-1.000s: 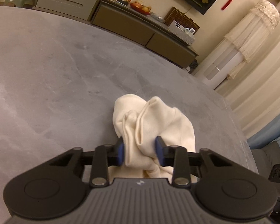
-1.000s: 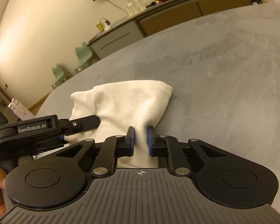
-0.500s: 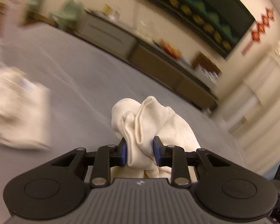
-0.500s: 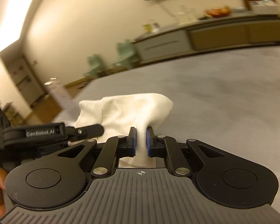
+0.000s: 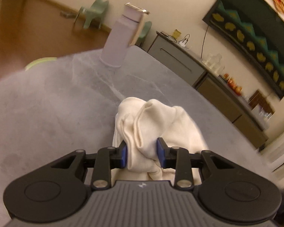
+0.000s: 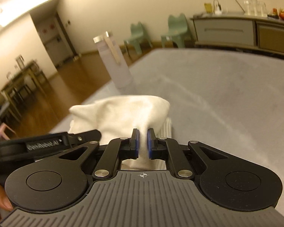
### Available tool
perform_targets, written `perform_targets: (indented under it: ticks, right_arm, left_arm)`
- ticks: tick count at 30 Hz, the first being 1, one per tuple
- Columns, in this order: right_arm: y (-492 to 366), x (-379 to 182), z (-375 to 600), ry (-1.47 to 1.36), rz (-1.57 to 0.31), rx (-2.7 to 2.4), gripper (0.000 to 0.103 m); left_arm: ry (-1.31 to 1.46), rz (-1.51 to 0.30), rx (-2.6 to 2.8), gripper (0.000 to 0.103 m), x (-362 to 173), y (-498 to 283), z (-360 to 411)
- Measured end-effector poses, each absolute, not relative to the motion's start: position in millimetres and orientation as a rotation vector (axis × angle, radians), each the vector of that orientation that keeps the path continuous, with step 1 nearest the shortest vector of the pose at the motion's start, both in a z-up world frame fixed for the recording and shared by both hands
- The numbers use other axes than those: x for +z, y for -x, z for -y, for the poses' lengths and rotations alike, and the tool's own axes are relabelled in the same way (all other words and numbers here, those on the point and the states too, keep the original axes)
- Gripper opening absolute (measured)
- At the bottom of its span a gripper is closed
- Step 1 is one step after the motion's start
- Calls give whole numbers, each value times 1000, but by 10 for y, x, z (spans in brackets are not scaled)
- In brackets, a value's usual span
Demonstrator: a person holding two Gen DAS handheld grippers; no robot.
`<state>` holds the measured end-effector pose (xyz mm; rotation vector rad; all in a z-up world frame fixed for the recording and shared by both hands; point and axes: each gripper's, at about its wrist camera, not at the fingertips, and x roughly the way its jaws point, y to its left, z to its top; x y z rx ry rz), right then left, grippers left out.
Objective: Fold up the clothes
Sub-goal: 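Grasp the cream sweatshirt edge with the right gripper while the left gripper grasps it too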
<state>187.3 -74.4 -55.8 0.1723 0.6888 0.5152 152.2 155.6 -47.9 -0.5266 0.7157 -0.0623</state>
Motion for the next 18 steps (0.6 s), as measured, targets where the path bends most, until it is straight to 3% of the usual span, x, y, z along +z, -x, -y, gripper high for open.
perform_targets:
  ticks: [2,3,4,7,10,13,18]
  right_arm:
    - [-1925,-678,631,-156,-717,507,12]
    - [-1946,-729,583,-150,-728,503,16]
    - [-1913,-694,612,-157,-715,499,29]
    - [-1779,-486,632,-152,-611,480,38]
    - [-1702,-311,556,-125,-531,487,38]
    - [-1791,-351,303,-80,-563,530,19]
    - [-2070,-707,68,-39,-665,501,18]
  left_arm:
    - [501,-703,-84,38,-429,-1497,-1603]
    - [493,-691,-90,39,-400,-1450,-1631]
    - [492,-664,-87,39,-364,-1354,-1666]
    - [475,-547,-60,38,-190,-1123,-1723]
    - [447,-516,-85,38,-96,-1208,-1699]
    - [446,-602,-104,36,-250,-1492,-1670]
    - [487,-723,-97,35,-621,-1754,-1770]
